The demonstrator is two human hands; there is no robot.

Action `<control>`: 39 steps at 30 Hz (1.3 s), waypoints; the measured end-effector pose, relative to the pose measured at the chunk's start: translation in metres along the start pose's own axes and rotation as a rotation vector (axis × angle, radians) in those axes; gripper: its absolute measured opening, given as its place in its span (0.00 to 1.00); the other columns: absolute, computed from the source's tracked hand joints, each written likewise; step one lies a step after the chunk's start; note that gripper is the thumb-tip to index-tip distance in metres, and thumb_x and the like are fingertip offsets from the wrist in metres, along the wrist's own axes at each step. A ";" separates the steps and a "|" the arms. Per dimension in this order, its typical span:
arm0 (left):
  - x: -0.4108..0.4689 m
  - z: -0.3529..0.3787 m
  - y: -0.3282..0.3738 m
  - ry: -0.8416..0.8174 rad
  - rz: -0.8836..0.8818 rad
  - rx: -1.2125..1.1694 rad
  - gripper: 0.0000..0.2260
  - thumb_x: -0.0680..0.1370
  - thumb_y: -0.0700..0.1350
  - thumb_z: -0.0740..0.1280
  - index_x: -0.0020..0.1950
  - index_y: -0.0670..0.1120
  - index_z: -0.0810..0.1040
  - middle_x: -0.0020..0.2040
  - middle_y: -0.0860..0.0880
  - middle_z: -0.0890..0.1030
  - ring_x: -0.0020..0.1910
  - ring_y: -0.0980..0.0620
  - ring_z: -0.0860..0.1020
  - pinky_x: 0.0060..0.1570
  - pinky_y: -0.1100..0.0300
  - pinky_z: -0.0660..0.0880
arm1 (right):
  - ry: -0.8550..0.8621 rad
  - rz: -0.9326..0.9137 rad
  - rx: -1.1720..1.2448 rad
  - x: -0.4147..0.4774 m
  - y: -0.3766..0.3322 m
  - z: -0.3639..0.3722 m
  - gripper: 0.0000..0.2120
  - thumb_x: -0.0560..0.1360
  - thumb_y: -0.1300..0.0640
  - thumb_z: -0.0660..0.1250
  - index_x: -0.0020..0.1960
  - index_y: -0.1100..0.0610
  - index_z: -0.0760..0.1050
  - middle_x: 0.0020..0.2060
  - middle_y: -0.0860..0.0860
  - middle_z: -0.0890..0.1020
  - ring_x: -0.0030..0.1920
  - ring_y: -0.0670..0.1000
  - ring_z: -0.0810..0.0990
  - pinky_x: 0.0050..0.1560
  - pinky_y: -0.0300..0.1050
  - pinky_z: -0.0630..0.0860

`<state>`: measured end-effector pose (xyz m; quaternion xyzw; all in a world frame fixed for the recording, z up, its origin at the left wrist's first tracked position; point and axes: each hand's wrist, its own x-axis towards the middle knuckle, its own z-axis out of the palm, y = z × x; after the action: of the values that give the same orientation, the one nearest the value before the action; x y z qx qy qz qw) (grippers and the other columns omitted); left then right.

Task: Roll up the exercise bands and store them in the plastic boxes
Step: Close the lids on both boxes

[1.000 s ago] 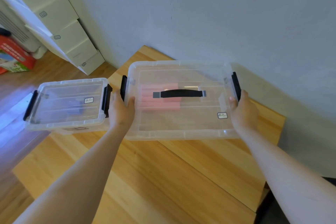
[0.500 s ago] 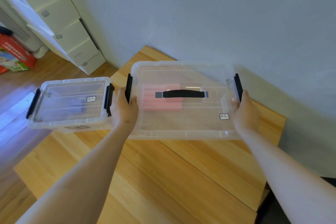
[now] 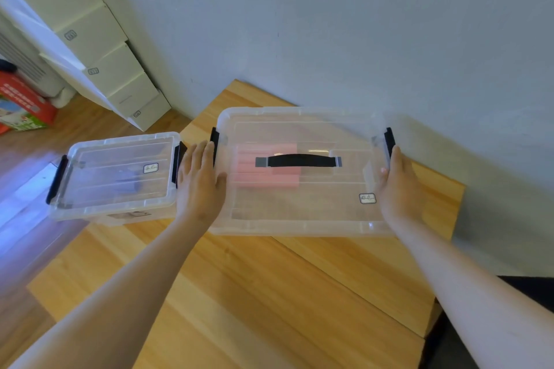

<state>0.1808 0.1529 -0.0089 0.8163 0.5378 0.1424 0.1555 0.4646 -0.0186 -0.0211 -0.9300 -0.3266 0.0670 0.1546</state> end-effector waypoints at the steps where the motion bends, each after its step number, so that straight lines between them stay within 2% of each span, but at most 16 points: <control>1: -0.003 -0.005 -0.006 0.021 0.018 0.019 0.26 0.82 0.45 0.61 0.78 0.42 0.57 0.79 0.45 0.57 0.79 0.46 0.49 0.76 0.47 0.49 | 0.007 -0.034 -0.038 -0.001 0.001 -0.001 0.25 0.81 0.61 0.53 0.77 0.60 0.53 0.75 0.57 0.60 0.71 0.60 0.64 0.61 0.54 0.69; 2: -0.004 -0.010 -0.013 0.041 0.001 0.022 0.27 0.82 0.47 0.61 0.78 0.43 0.56 0.79 0.45 0.56 0.79 0.47 0.48 0.76 0.48 0.47 | 0.020 -0.086 -0.095 -0.004 0.002 -0.002 0.26 0.80 0.65 0.55 0.77 0.61 0.54 0.76 0.56 0.57 0.75 0.58 0.58 0.69 0.54 0.63; 4: -0.005 -0.019 -0.032 0.048 -0.084 0.032 0.29 0.82 0.51 0.59 0.79 0.44 0.53 0.80 0.45 0.52 0.79 0.47 0.45 0.76 0.46 0.45 | 0.048 -0.225 -0.143 -0.011 -0.004 -0.002 0.26 0.78 0.67 0.57 0.75 0.60 0.59 0.77 0.55 0.56 0.77 0.56 0.54 0.75 0.53 0.53; 6: -0.006 -0.025 -0.052 -0.004 -0.156 0.103 0.31 0.82 0.57 0.57 0.80 0.46 0.51 0.81 0.45 0.47 0.79 0.46 0.42 0.76 0.44 0.42 | 0.030 -0.326 -0.107 -0.026 -0.022 0.001 0.23 0.81 0.57 0.51 0.75 0.58 0.60 0.77 0.53 0.57 0.77 0.53 0.51 0.76 0.53 0.46; 8: -0.011 -0.027 -0.066 -0.072 -0.211 0.159 0.32 0.80 0.61 0.56 0.80 0.49 0.51 0.81 0.46 0.45 0.79 0.45 0.40 0.76 0.44 0.40 | -0.085 -0.393 -0.102 -0.041 -0.045 0.007 0.26 0.81 0.45 0.43 0.77 0.52 0.55 0.78 0.51 0.52 0.78 0.51 0.45 0.76 0.52 0.40; 10: -0.014 -0.028 -0.074 -0.095 -0.221 0.155 0.32 0.80 0.63 0.55 0.80 0.52 0.52 0.81 0.48 0.47 0.79 0.46 0.41 0.76 0.44 0.40 | -0.187 -0.400 -0.129 -0.049 -0.061 0.016 0.28 0.80 0.39 0.42 0.78 0.47 0.49 0.78 0.50 0.46 0.77 0.50 0.39 0.75 0.54 0.37; 17: -0.015 -0.022 -0.057 -0.118 -0.032 0.059 0.25 0.82 0.59 0.54 0.78 0.53 0.60 0.80 0.53 0.54 0.79 0.52 0.45 0.76 0.46 0.39 | -0.270 -0.319 -0.170 -0.053 -0.059 0.017 0.33 0.76 0.32 0.45 0.77 0.42 0.41 0.77 0.45 0.38 0.76 0.47 0.33 0.74 0.58 0.33; 21: -0.012 -0.017 -0.040 -0.145 -0.054 0.027 0.26 0.82 0.61 0.51 0.78 0.54 0.59 0.80 0.54 0.53 0.79 0.54 0.44 0.76 0.47 0.37 | -0.258 -0.262 -0.154 -0.064 -0.055 0.013 0.33 0.77 0.32 0.45 0.77 0.42 0.41 0.77 0.46 0.37 0.75 0.47 0.32 0.73 0.58 0.32; 25: -0.009 -0.015 -0.032 -0.186 0.007 0.053 0.27 0.80 0.63 0.56 0.77 0.56 0.60 0.80 0.54 0.52 0.79 0.53 0.43 0.75 0.45 0.37 | -0.228 -0.212 -0.154 -0.077 -0.047 0.009 0.33 0.77 0.33 0.44 0.77 0.42 0.41 0.77 0.45 0.37 0.75 0.47 0.32 0.74 0.57 0.33; 33: 0.017 -0.005 -0.002 -0.275 0.102 -0.051 0.23 0.81 0.55 0.61 0.76 0.56 0.63 0.80 0.54 0.54 0.79 0.53 0.44 0.75 0.46 0.37 | -0.147 -0.064 -0.109 -0.099 -0.027 0.004 0.32 0.76 0.32 0.40 0.77 0.43 0.41 0.77 0.45 0.37 0.75 0.45 0.31 0.74 0.56 0.31; 39: 0.039 0.002 0.026 -0.365 0.154 -0.057 0.23 0.81 0.53 0.62 0.76 0.55 0.63 0.80 0.54 0.52 0.79 0.53 0.43 0.76 0.46 0.37 | -0.155 0.047 -0.125 -0.097 -0.016 -0.002 0.32 0.76 0.32 0.40 0.76 0.42 0.37 0.76 0.44 0.35 0.74 0.45 0.29 0.73 0.55 0.30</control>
<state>0.2181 0.1791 0.0023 0.8626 0.4322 0.0187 0.2621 0.3804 -0.0685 -0.0122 -0.9373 -0.3194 0.1216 0.0690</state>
